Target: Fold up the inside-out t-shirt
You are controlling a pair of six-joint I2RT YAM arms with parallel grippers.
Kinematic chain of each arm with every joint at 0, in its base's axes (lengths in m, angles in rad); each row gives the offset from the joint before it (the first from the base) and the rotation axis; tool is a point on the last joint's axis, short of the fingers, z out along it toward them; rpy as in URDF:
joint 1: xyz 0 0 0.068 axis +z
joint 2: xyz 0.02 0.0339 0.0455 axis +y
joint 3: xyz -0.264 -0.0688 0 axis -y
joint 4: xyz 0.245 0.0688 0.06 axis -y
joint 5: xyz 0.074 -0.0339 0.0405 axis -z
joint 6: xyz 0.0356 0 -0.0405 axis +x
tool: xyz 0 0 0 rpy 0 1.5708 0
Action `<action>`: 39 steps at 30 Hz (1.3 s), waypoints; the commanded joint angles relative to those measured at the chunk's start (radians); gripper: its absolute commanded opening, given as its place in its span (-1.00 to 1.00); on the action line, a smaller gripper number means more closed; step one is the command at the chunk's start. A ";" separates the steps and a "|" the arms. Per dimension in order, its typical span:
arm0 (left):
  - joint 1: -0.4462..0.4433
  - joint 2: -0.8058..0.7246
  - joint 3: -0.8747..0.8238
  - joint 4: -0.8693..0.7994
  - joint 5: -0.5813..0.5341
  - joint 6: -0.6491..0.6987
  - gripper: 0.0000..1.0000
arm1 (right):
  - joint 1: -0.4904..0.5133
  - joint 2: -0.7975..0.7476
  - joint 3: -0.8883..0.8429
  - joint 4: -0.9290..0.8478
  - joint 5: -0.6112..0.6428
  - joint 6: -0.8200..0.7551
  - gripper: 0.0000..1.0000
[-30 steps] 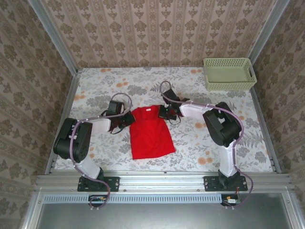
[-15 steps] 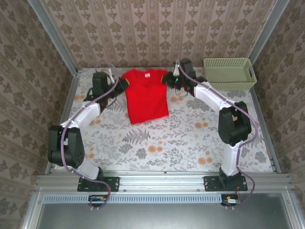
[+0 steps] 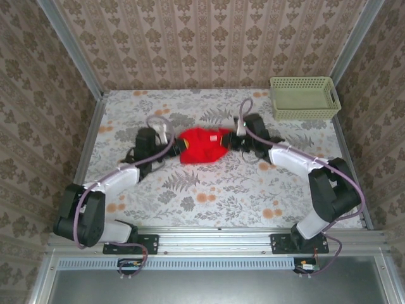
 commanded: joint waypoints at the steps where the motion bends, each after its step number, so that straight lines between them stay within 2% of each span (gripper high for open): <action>1: -0.088 -0.087 -0.109 0.100 -0.004 0.006 -1.00 | 0.045 -0.116 -0.119 0.037 0.064 -0.022 -1.00; 4: -0.143 -0.145 -0.167 0.088 -0.051 -0.014 -1.00 | 0.061 -0.183 -0.186 -0.001 0.106 0.001 -1.00; 8: -0.146 -0.162 -0.158 0.018 -0.129 -0.006 -1.00 | 0.061 -0.217 -0.201 -0.007 0.127 0.017 -1.00; 17: -0.067 -0.016 -0.030 0.004 -0.231 0.025 -1.00 | 0.038 -0.113 -0.133 0.006 0.218 0.010 -1.00; 30: 0.015 0.231 0.089 0.010 -0.229 0.046 -0.94 | 0.015 0.005 -0.119 0.052 0.376 0.027 -1.00; 33: 0.026 0.284 0.121 -0.017 -0.223 0.044 -0.88 | 0.014 0.037 -0.115 0.053 0.385 0.035 -1.00; 36: 0.032 0.312 0.148 -0.049 -0.207 0.048 -0.63 | 0.012 0.060 -0.094 0.022 0.387 0.033 -1.00; 37: 0.034 0.312 0.159 -0.068 -0.202 0.055 -0.55 | 0.010 0.051 -0.090 0.006 0.399 0.030 -0.88; 39: 0.039 0.288 0.183 -0.151 -0.209 0.068 -0.35 | 0.004 0.022 -0.081 -0.030 0.411 0.018 -0.39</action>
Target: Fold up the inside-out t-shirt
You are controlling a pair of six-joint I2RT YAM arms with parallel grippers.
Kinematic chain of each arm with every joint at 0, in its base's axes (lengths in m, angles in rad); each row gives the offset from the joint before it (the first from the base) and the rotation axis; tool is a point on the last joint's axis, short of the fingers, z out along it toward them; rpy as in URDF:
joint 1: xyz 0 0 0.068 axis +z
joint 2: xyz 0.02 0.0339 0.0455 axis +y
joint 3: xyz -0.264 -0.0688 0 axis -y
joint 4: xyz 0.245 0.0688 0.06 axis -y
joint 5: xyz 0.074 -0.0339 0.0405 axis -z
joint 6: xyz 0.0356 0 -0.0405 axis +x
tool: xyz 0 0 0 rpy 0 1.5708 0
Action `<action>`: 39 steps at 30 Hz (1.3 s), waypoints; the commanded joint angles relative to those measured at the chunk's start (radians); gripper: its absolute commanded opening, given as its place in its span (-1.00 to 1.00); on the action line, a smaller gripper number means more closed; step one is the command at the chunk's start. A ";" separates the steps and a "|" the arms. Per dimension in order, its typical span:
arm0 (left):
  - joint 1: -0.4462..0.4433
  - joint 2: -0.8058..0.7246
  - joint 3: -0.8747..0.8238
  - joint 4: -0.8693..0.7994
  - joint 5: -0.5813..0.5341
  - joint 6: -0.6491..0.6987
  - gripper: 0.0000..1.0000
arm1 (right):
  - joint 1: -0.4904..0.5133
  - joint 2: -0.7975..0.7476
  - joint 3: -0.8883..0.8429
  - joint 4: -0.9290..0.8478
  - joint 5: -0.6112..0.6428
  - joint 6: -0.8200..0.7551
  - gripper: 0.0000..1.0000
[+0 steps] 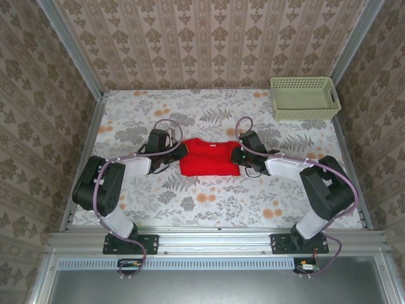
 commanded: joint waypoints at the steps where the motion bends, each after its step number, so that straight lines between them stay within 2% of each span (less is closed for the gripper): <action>1: 0.017 -0.043 0.055 -0.140 -0.009 0.042 -0.21 | -0.020 -0.041 0.051 -0.088 0.059 -0.027 -0.19; 3: 0.021 -0.108 0.053 -0.223 -0.045 0.051 0.06 | -0.020 -0.075 0.093 -0.180 0.074 -0.066 0.09; 5: 0.020 -0.175 0.038 -0.274 -0.059 0.064 0.21 | -0.022 -0.104 0.131 -0.276 0.088 -0.092 0.36; 7: 0.017 -0.210 0.014 -0.284 -0.040 0.061 0.28 | -0.023 -0.116 0.148 -0.323 0.070 -0.099 0.49; 9: 0.009 -0.213 0.002 -0.280 -0.022 0.049 0.27 | -0.022 -0.110 0.151 -0.332 0.033 -0.081 0.49; 15: -0.035 -0.142 -0.037 -0.186 0.004 -0.009 -0.05 | 0.020 -0.044 0.114 -0.280 -0.052 -0.004 0.11; 18: -0.051 -0.092 -0.058 -0.150 -0.002 -0.026 -0.16 | 0.029 0.012 0.102 -0.281 -0.049 0.017 -0.05; 20: -0.051 -0.065 -0.079 -0.133 -0.011 -0.032 -0.27 | 0.022 0.040 0.095 -0.299 -0.002 0.019 -0.18; 22: -0.052 -0.067 -0.102 -0.127 -0.020 -0.035 -0.31 | 0.008 0.041 0.081 -0.299 0.033 -0.002 -0.21; 25: -0.051 -0.116 -0.124 -0.160 -0.046 -0.019 -0.21 | 0.001 -0.001 0.089 -0.331 0.064 -0.054 -0.17; 31: -0.095 -0.262 -0.116 -0.279 -0.091 0.008 0.17 | 0.049 -0.132 0.150 -0.464 0.119 -0.139 0.23; 36: -0.118 -0.325 -0.105 -0.343 -0.139 0.002 0.21 | 0.174 -0.130 0.195 -0.528 0.185 -0.141 0.31; 39: -0.197 -0.338 -0.043 -0.457 -0.254 0.001 0.20 | 0.191 -0.098 0.182 -0.498 0.151 -0.101 0.30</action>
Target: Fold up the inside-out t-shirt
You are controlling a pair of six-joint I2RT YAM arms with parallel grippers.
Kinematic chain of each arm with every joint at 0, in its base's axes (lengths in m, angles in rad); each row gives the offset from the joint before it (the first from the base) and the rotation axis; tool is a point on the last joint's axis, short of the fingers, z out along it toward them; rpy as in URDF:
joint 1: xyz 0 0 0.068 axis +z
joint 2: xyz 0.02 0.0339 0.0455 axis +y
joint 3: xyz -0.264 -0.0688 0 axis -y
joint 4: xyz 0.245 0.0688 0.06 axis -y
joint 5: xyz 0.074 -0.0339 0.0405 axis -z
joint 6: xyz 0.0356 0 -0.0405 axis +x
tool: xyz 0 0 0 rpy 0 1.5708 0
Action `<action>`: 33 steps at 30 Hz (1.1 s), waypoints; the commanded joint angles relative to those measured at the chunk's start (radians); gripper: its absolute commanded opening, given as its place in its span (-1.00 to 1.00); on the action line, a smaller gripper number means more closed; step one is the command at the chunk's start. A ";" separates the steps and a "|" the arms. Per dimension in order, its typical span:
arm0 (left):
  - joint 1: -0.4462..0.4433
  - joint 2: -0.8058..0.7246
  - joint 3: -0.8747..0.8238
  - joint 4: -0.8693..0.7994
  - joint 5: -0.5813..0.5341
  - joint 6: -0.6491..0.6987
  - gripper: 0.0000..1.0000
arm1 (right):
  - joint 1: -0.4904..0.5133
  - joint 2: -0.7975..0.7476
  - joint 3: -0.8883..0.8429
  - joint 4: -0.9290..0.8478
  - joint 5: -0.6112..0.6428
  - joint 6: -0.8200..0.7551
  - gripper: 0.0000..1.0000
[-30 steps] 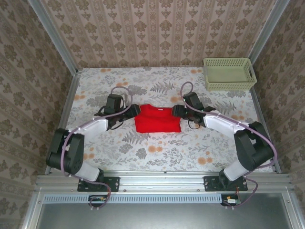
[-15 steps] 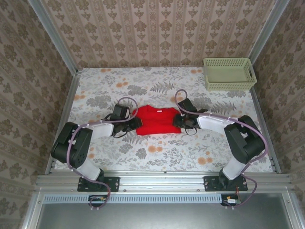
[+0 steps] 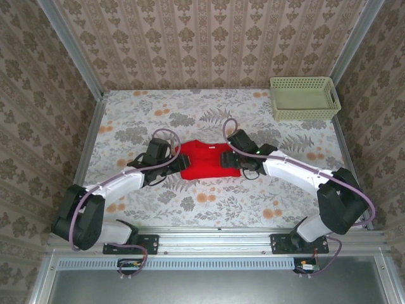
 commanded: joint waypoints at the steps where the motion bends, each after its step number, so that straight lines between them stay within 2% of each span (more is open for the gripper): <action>1: -0.094 -0.023 0.074 -0.161 -0.142 0.002 0.16 | 0.007 0.036 -0.009 -0.043 0.020 0.042 0.29; 4: -0.222 -0.011 0.153 -0.236 -0.246 -0.025 0.16 | -0.022 0.012 -0.044 -0.045 0.059 0.108 0.29; 6: -0.314 0.046 0.254 -0.346 -0.349 -0.046 0.28 | -0.071 -0.047 -0.087 -0.045 0.072 0.141 0.33; 8: -0.370 0.123 0.338 -0.394 -0.381 -0.053 0.36 | -0.121 -0.104 -0.134 -0.043 0.080 0.152 0.36; 11: -0.410 0.258 0.434 -0.432 -0.407 -0.064 0.45 | -0.181 -0.229 -0.197 -0.051 0.107 0.160 0.41; 16: -0.409 0.504 0.635 -0.585 -0.475 -0.017 0.70 | -0.230 -0.346 -0.254 -0.061 0.115 0.151 0.46; 19: -0.374 0.586 0.700 -0.646 -0.520 0.048 0.74 | -0.241 -0.389 -0.270 -0.061 0.115 0.142 0.48; 22: -0.305 0.599 0.696 -0.663 -0.538 0.143 0.73 | -0.254 -0.415 -0.279 -0.067 0.120 0.132 0.49; 28: -0.079 0.566 0.690 -0.690 -0.549 0.359 0.83 | -0.297 -0.463 -0.305 -0.073 0.111 0.124 0.53; 33: 0.075 0.634 0.847 -0.738 -0.573 0.515 0.86 | -0.320 -0.498 -0.297 -0.095 0.097 0.120 0.55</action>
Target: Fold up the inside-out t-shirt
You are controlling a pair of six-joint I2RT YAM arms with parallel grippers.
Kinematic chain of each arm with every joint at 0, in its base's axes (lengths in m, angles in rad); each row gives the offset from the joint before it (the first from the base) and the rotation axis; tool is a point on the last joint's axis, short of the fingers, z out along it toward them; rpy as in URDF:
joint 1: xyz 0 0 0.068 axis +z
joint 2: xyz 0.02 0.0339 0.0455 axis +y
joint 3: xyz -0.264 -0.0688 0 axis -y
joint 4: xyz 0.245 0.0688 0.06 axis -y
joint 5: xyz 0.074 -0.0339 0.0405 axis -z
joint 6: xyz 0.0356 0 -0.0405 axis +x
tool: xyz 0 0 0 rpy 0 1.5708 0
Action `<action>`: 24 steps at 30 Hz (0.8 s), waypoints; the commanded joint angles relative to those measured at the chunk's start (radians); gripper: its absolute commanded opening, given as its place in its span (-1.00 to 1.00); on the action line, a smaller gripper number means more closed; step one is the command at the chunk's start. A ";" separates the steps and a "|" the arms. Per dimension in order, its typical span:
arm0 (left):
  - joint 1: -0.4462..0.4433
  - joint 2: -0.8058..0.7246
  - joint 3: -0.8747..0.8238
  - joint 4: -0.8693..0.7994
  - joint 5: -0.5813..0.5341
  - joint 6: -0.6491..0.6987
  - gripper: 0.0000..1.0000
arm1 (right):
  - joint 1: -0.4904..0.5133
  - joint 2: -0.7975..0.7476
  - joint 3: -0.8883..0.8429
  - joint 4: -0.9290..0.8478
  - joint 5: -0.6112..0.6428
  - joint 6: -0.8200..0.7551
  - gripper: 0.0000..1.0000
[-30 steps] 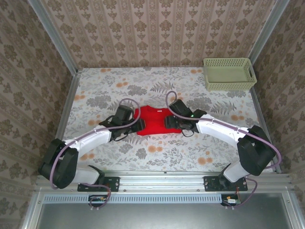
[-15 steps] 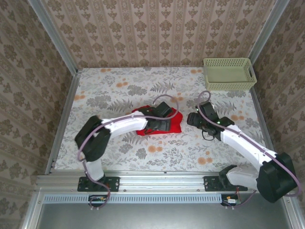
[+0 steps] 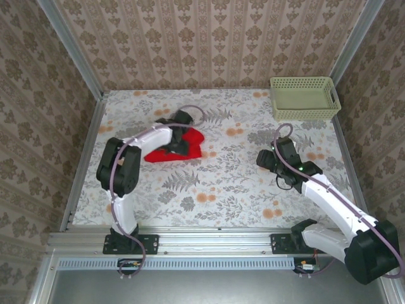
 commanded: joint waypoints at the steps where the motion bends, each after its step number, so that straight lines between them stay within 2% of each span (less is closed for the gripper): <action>1: 0.089 0.056 0.131 -0.086 -0.061 0.171 0.87 | -0.013 -0.042 0.001 -0.047 0.006 -0.011 0.55; 8: 0.292 0.221 0.380 -0.161 -0.159 0.300 0.89 | -0.056 -0.122 0.015 -0.125 0.009 -0.035 0.58; 10: 0.331 0.212 0.441 -0.208 -0.184 0.288 0.89 | -0.062 -0.139 0.009 -0.133 0.005 -0.036 0.59; 12: 0.328 0.135 0.437 -0.212 -0.169 0.250 0.90 | -0.065 -0.141 0.003 -0.137 -0.005 -0.035 0.59; 14: 0.297 0.023 0.370 -0.175 -0.092 0.176 0.92 | -0.067 -0.139 -0.008 -0.129 -0.013 -0.027 0.59; 17: 0.225 -0.098 0.249 -0.154 -0.067 0.013 0.94 | -0.069 -0.130 -0.022 -0.108 -0.030 -0.013 0.59; 21: 0.153 -0.193 0.028 -0.058 0.042 -0.221 0.94 | -0.070 -0.113 -0.015 -0.099 -0.045 -0.014 0.60; 24: 0.154 -0.203 -0.147 0.089 0.158 -0.362 0.93 | -0.072 -0.105 -0.008 -0.102 -0.045 -0.024 0.60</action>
